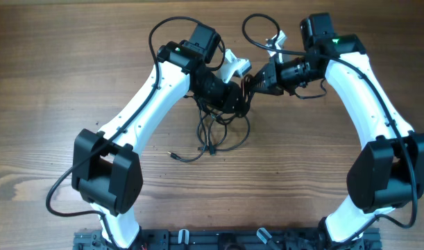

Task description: Untangle cables

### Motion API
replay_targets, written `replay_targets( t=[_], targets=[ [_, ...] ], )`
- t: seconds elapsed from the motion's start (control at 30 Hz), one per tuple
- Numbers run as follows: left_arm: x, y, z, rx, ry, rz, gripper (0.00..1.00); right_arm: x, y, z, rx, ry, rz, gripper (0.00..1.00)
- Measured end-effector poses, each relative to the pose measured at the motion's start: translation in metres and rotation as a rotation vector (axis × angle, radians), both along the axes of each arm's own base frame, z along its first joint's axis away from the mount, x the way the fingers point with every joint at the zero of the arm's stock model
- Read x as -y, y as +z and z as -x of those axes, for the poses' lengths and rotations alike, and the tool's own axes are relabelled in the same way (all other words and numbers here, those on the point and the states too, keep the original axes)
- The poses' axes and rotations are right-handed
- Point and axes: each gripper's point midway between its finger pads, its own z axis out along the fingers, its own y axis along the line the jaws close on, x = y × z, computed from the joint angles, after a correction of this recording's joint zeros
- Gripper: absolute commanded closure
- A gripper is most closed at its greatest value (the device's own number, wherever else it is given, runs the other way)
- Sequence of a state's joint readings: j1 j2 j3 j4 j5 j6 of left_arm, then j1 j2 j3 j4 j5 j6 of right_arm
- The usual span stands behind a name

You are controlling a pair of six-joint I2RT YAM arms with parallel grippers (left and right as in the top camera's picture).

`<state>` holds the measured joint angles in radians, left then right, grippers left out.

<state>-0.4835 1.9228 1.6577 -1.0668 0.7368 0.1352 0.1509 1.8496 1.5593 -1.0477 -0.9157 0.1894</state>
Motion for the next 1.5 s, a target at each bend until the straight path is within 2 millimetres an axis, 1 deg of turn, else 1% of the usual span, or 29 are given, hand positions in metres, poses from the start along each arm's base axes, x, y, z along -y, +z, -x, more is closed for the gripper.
replay_targets(
  t=[0.07,0.13,0.23,0.3,0.37,0.47,0.5,0.53,0.6,0.63,0.67,0.7,0.77,0.8,0.83,0.9,0.93,0.97,1.03,1.1,1.17,1.2,1.23,1.27,1.33,1.37,1.43,1.47,1.5],
  targets=[
    [-0.004,-0.004,-0.003,0.039,-0.018,-0.029,0.8,-0.002,-0.002,-0.004,-0.029,-0.039,0.014,0.96],
    [-0.009,-0.008,-0.006,0.075,-0.032,-0.053,0.85,-0.011,-0.004,-0.005,-0.037,-0.055,0.038,0.96],
    [-0.018,-0.011,-0.011,0.102,-0.041,-0.073,0.86,-0.022,-0.006,-0.007,-0.033,-0.064,0.062,0.96],
    [-0.021,-0.012,-0.014,0.113,-0.042,-0.083,0.85,-0.023,-0.008,-0.007,-0.043,-0.075,0.073,0.96],
    [-0.023,-0.015,-0.016,0.126,-0.044,-0.099,0.8,-0.022,-0.009,-0.006,-0.054,-0.084,0.08,0.96],
    [-0.022,-0.028,-0.021,0.121,-0.048,-0.112,0.74,-0.019,-0.013,-0.004,-0.069,-0.091,0.106,0.96],
    [-0.022,-0.031,-0.024,0.125,-0.046,-0.116,0.75,-0.017,-0.015,-0.003,-0.075,-0.095,0.121,0.96],
    [-0.022,-0.033,-0.025,0.131,-0.045,-0.118,0.84,-0.016,-0.017,-0.003,-0.077,-0.099,0.135,0.96],
    [-0.024,-0.034,-0.028,0.145,-0.041,-0.136,0.85,-0.017,-0.023,-0.002,-0.085,-0.118,0.183,0.95],
    [-0.028,-0.037,-0.032,0.156,-0.027,-0.166,0.85,-0.019,-0.027,-0.001,-0.091,-0.131,0.219,0.92],
    [-0.035,-0.04,-0.041,0.18,0.007,-0.205,0.86,-0.022,-0.033,0.003,-0.108,-0.15,0.269,0.91],
    [-0.042,-0.042,-0.047,0.181,0.041,-0.231,0.85,-0.026,-0.037,0.007,-0.112,-0.161,0.311,0.89],
    [-0.069,-0.045,-0.066,0.163,0.166,-0.28,0.84,-0.033,-0.048,0.012,-0.115,-0.221,0.427,0.82],
    [-0.079,-0.045,-0.075,0.155,0.222,-0.289,0.83,-0.034,-0.05,0.009,-0.098,-0.247,0.458,0.67],
    [-0.089,-0.045,-0.083,0.143,0.278,-0.296,0.81,-0.035,-0.051,0.005,-0.076,-0.271,0.477,0.43],
    [-0.1,-0.044,-0.094,0.126,0.365,-0.298,0.79,-0.043,-0.046,-0.007,0.003,-0.256,0.448,0.42],
    [-0.101,-0.044,-0.096,0.12,0.389,-0.296,0.78,-0.049,-0.041,-0.011,0.043,-0.224,0.416,0.42],
    [-0.101,-0.044,-0.097,0.114,0.406,-0.293,0.76,-0.059,-0.035,-0.014,0.09,-0.17,0.365,0.42],
    [-0.1,-0.043,-0.099,0.104,0.428,-0.284,0.72,-0.062,-0.031,-0.012,0.105,-0.13,0.343,0.41],
    [-0.093,-0.039,-0.099,0.086,0.434,-0.243,0.65,-0.052,-0.021,-0.019,0.11,-0.149,0.347,0.39],
    [-0.078,-0.031,-0.097,0.072,0.395,-0.155,0.57,-0.022,-0.006,-0.039,0.126,-0.235,0.347,0.36],
    [-0.069,-0.026,-0.094,0.07,0.363,-0.109,0.54,0.0,0.001,-0.046,0.127,-0.289,0.349,0.36],
    [-0.062,-0.023,-0.092,0.073,0.336,-0.078,0.53,0.029,0.011,-0.052,0.122,-0.355,0.354,0.36],
    [-0.051,-0.018,-0.087,0.077,0.299,-0.042,0.52,0.065,0.024,-0.056,0.122,-0.441,0.361,0.36],
    [-0.036,-0.015,-0.08,0.076,0.255,-0.008,0.53,0.095,0.033,-0.051,0.099,-0.499,0.378,0.35],
    [-0.03,-0.013,-0.077,0.077,0.239,0.005,0.54,0.101,0.033,-0.047,0.089,-0.504,0.389,0.34],
    [-0.025,-0.016,-0.078,0.079,0.229,0.013,0.64,0.099,0.031,-0.042,0.085,-0.477,0.404,0.34],
    [-0.023,-0.023,-0.078,0.07,0.227,0.008,0.69,0.096,0.028,-0.038,0.086,-0.453,0.411,0.33],
    [-0.022,-0.036,-0.08,0.044,0.237,-0.011,0.71,0.095,0.025,-0.037,0.087,-0.44,0.416,0.32]
  ],
)
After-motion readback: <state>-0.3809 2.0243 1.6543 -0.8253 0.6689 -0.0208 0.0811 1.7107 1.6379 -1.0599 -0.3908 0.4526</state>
